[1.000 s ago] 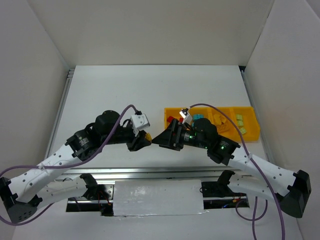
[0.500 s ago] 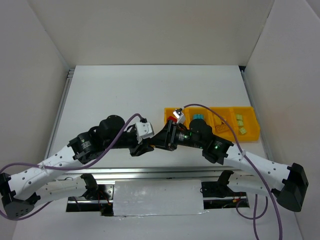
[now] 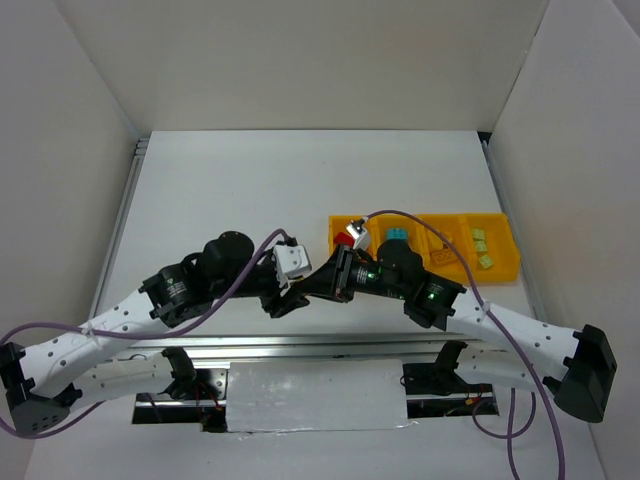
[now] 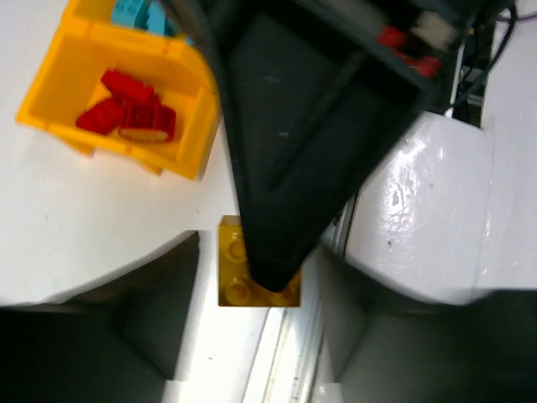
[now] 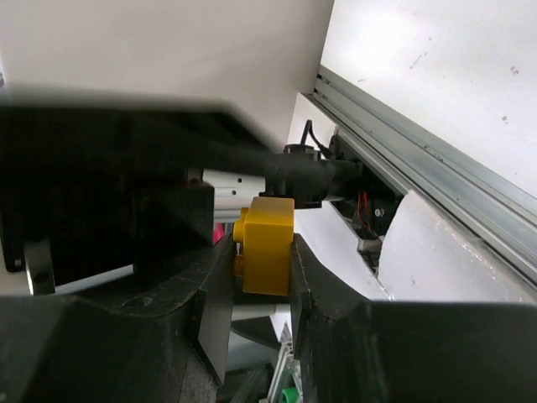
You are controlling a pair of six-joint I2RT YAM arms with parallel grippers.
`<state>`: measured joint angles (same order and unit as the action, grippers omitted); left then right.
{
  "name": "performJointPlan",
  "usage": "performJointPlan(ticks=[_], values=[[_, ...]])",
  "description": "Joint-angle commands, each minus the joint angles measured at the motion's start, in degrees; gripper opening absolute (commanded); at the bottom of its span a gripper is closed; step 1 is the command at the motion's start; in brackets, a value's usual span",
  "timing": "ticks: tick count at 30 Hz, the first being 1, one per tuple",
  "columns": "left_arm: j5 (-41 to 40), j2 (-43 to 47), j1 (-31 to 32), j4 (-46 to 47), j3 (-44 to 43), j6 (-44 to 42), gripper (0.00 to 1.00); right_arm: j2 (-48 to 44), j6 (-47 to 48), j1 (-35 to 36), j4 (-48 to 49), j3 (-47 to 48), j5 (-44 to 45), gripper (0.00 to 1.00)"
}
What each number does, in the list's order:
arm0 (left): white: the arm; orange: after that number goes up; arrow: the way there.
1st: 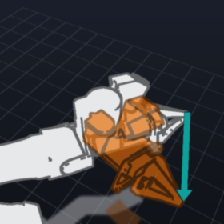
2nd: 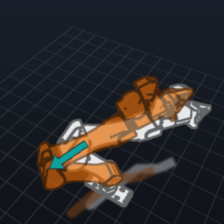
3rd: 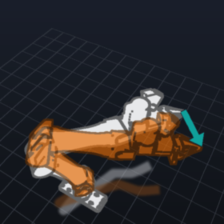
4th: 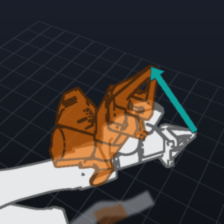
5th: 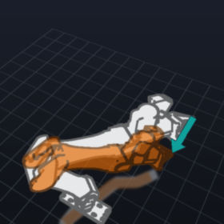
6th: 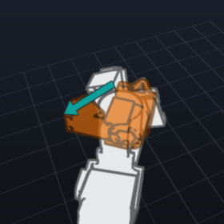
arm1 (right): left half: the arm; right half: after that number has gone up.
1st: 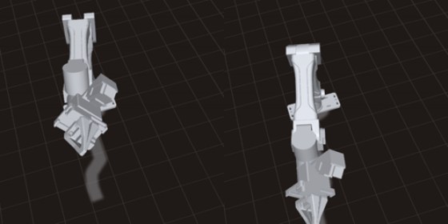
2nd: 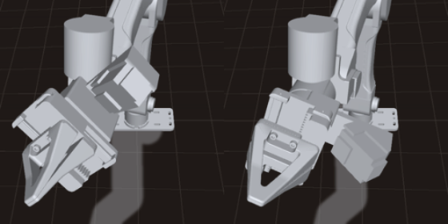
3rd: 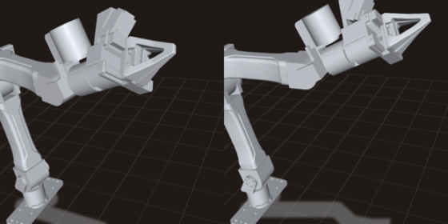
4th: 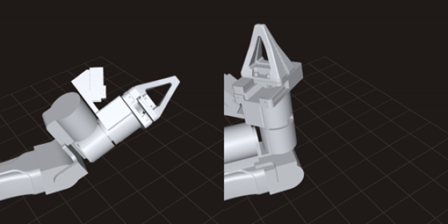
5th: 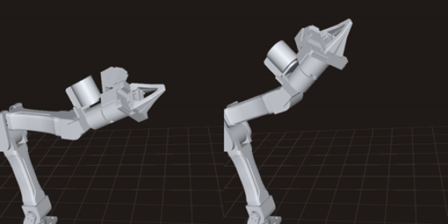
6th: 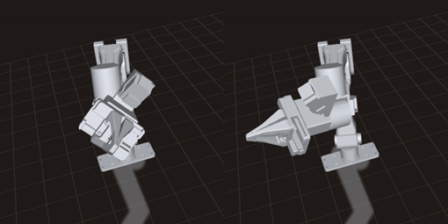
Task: Sort the legos into containers by color
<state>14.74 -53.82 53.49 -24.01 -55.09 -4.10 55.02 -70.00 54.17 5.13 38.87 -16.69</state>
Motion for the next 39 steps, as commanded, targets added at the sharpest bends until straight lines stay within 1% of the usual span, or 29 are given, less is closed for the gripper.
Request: performJointPlan(ticks=[1,2,3,5,6,7,8,10,13,14,16,17,18,19,21,23,24,25,26,27,29,30,32,34,35,36,37,38,39], values=[[-4.54,-1.72,0.03,-0.85,-2.38,2.07,0.77,-0.71,1.70,0.93,4.54,-0.20,-0.11,0.00],[-5.24,-1.99,0.03,-1.12,-2.65,2.25,0.99,-0.97,2.14,0.93,4.28,-0.20,0.16,0.00],[-5.86,-2.16,0.03,-1.39,-2.83,2.34,1.00,-1.15,2.58,0.93,2.97,-0.11,0.86,0.00],[-9.63,-1.99,0.03,-1.39,-2.92,3.48,1.00,-2.02,3.37,0.67,0.95,-0.02,4.98,0.00],[-11.38,-1.81,0.03,-1.39,-2.92,3.66,1.00,-2.37,4.68,0.58,-1.58,-0.02,6.74,0.00],[-13.32,-1.46,0.03,-1.39,-3.09,5.92,0.99,-2.90,5.22,-0.20,-3.18,0.15,8.58,0.00],[-16.56,-1.29,0.03,-1.74,-3.09,6.47,0.99,-3.08,5.74,-0.82,-4.32,0.06,11.91,0.00],[-19.91,-1.20,0.03,-2.18,-3.18,8.04,0.99,-3.52,7.15,-2.57,-7.75,-0.55,14.39,0.00],[-24.05,-0.85,0.03,-2.80,-3.01,9.45,0.99,-4.05,9.69,-8.19,-11.88,-1.34,19.40,0.00],[-25.10,-0.76,0.03,-2.97,-3.01,9.98,0.99,-4.22,10.40,-12.38,-14.59,-1.34,21.85,0.00],[-29.14,-0.41,-0.06,-3.23,-2.92,11.83,1.00,-4.75,13.30,-16.97,-16.98,-1.17,24.58,0.00],[-30.81,-0.23,-0.06,-3.85,-2.92,12.44,1.00,-5.01,14.26,-21.87,-20.12,-0.65,29.38,0.00],[-34.22,-0.14,-0.06,-4.29,-2.66,13.67,1.00,-5.28,15.32,-24.18,-21.37,-0.55,32.13,0.00],[-36.08,-0.06,-0.06,-4.81,-2.48,14.37,0.99,-5.63,17.24,-29.25,-23.30,-0.38,34.33,0.00],[-40.73,-0.14,-0.06,-6.57,-1.87,16.48,1.00,-5.11,19.19,-35.16,-24.19,-0.46,38.55,0.00],[-43.99,-0.49,-0.06,-7.98,-1.69,18.06,1.00,-4.23,21.83,-42.01,-24.55,-0.29,38.40,0.00],[-45.66,-1.36,-0.06,-9.64,-1.77,19.64,1.00,-3.01,22.44,-48.22,-24.38,-0.29,37.79,0.00],[-48.90,-1.89,-0.06,-10.44,-1.95,20.35,1.00,-2.21,22.88,-50.98,-23.94,-0.20,37.26,0.00],[-50.24,-3.12,-0.06,-11.14,-2.12,21.14,1.00,-1.16,23.67,-53.36,-23.24,0.23,36.47,0.00],[-51.38,-3.74,-0.06,-12.54,-2.65,22.28,1.00,1.46,23.94,-57.30,-23.14,0.76,35.85,0.00],[-54.63,-5.06,-0.32,-14.04,-3.18,23.86,1.00,4.55,24.20,-59.09,-23.41,2.95,35.58,0.01],[-55.78,-6.28,-0.67,-15.53,-3.79,25.61,1.00,7.61,24.90,-60.14,-23.49,3.66,35.41,0.05],[-57.88,-7.69,-1.37,-16.68,-4.32,27.46,1.00,10.27,25.43,-60.85,-24.11,5.68,34.97,0.10],[-57.99,-8.31,-3.30,-17.38,-4.59,28.18,1.00,12.30,26.05,-61.47,-24.29,6.21,34.79,0.22],[-56.85,-8.58,-4.18,-17.39,-4.76,28.44,1.00,12.21,26.40,-61.64,-23.59,5.87,34.10,0.34],[-55.89,-8.67,-5.23,-17.13,-4.76,28.36,1.00,11.86,26.58,-61.73,-23.50,5.69,33.66,0.50],[-54.83,-8.67,-7.51,-16.51,-4.85,28.27,1.00,11.42,26.49,-61.73,-23.23,5.51,33.22,0.72],[-52.38,-8.75,-10.57,-16.07,-5.03,28.27,1.00,10.29,26.58,-61.64,-23.23,5.16,32.43,0.84],[-50.97,-8.67,-12.17,-15.63,-5.11,28.18,0.99,9.67,26.58,-61.64,-23.40,5.16,32.33,0.93]])
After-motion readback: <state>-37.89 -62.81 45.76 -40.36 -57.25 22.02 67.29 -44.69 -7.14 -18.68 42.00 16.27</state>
